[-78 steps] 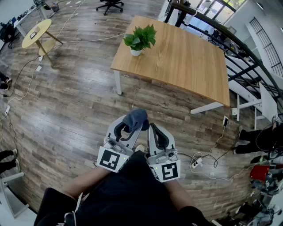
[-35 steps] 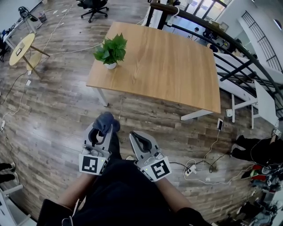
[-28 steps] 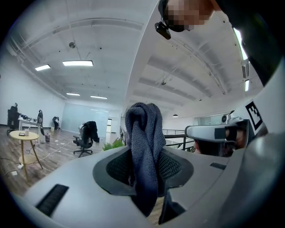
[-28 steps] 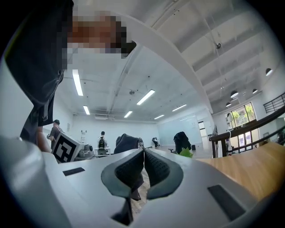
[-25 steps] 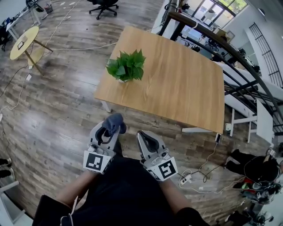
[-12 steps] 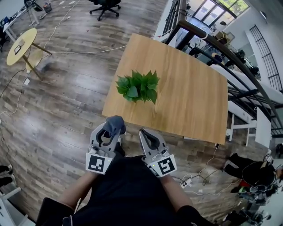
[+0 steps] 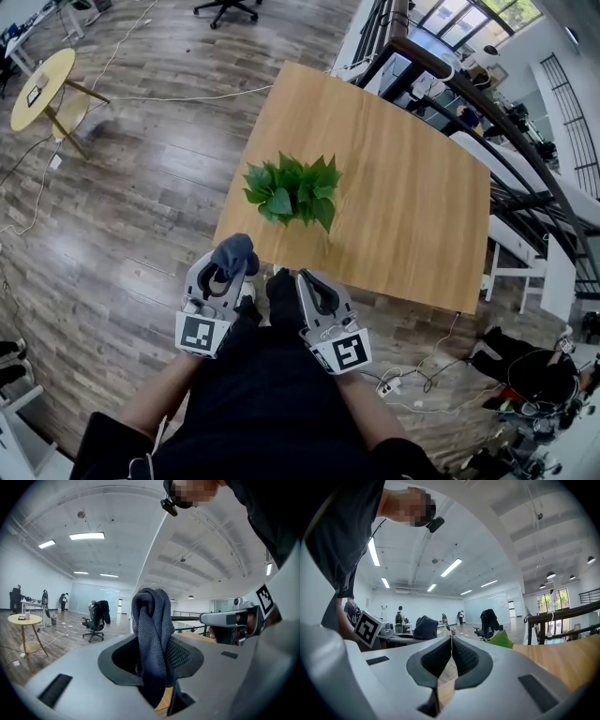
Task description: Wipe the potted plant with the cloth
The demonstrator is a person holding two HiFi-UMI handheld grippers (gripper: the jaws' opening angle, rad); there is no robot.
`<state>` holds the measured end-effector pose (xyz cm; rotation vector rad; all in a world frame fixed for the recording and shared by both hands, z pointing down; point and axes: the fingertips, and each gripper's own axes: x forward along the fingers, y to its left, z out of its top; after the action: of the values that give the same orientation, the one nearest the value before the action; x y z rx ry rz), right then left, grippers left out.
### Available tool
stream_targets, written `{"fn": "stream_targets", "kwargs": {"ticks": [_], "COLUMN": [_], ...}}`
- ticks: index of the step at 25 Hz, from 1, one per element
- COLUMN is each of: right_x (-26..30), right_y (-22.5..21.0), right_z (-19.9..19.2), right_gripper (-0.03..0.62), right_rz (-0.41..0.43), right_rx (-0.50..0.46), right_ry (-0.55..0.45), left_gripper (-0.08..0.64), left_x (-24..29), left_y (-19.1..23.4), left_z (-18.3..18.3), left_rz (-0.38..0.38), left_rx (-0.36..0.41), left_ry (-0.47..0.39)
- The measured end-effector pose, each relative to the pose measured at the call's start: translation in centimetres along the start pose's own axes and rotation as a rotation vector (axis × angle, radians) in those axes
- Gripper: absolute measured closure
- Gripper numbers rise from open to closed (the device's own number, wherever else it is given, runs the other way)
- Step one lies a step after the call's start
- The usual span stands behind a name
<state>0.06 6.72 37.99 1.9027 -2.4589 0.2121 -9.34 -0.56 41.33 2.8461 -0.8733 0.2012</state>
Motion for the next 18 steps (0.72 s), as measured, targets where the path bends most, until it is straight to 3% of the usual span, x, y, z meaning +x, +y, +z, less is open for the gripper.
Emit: {"fn": "stream_targets", "kwargs": {"ticks": [4, 8, 10, 12, 14, 15, 16, 18], "right_x": [0.4, 1.1, 1.2, 1.3, 1.5, 1.5, 1.4, 1.5], "right_y": [-0.6, -2.3, -3.5, -4.9, -6.2, -6.8, -7.5, -9.5], "right_z": [-1.4, -2.6, -3.5, -4.9, -6.8, -8.2, -9.8, -12.4], "right_gripper": [0.574, 0.574, 0.574, 0.574, 0.571, 0.548, 0.476, 0.410], "right_rz": [0.069, 0.100, 0.110, 0.105, 0.105, 0.102, 0.095, 0.070], "right_rx": [-0.064, -0.099, -0.127, -0.126, -0.162, -0.183, -0.187, -0.131], "right_ry": [-0.008, -0.026, -0.011, 0.006, 0.046, 0.095, 0.156, 0.233], "left_gripper": [0.399, 0.397, 0.399, 0.399, 0.399, 0.399, 0.399, 0.397], "left_x": [0.5, 1.2, 2.3, 3.7, 4.8, 5.1, 5.5, 6.7], "left_y": [1.2, 3.0, 3.7, 4.9, 6.5, 7.3, 8.0, 9.0], "left_z": [-1.1, -4.0, -5.7, -7.5, -9.7, -10.8, -11.4, -12.3], "left_rz": [0.054, 0.096, 0.103, 0.123, 0.155, 0.169, 0.183, 0.203], "left_rx": [-0.030, 0.013, -0.040, -0.155, -0.170, -0.147, -0.127, -0.107], "left_ry": [-0.007, 0.038, 0.067, 0.107, 0.142, 0.155, 0.167, 0.192]}}
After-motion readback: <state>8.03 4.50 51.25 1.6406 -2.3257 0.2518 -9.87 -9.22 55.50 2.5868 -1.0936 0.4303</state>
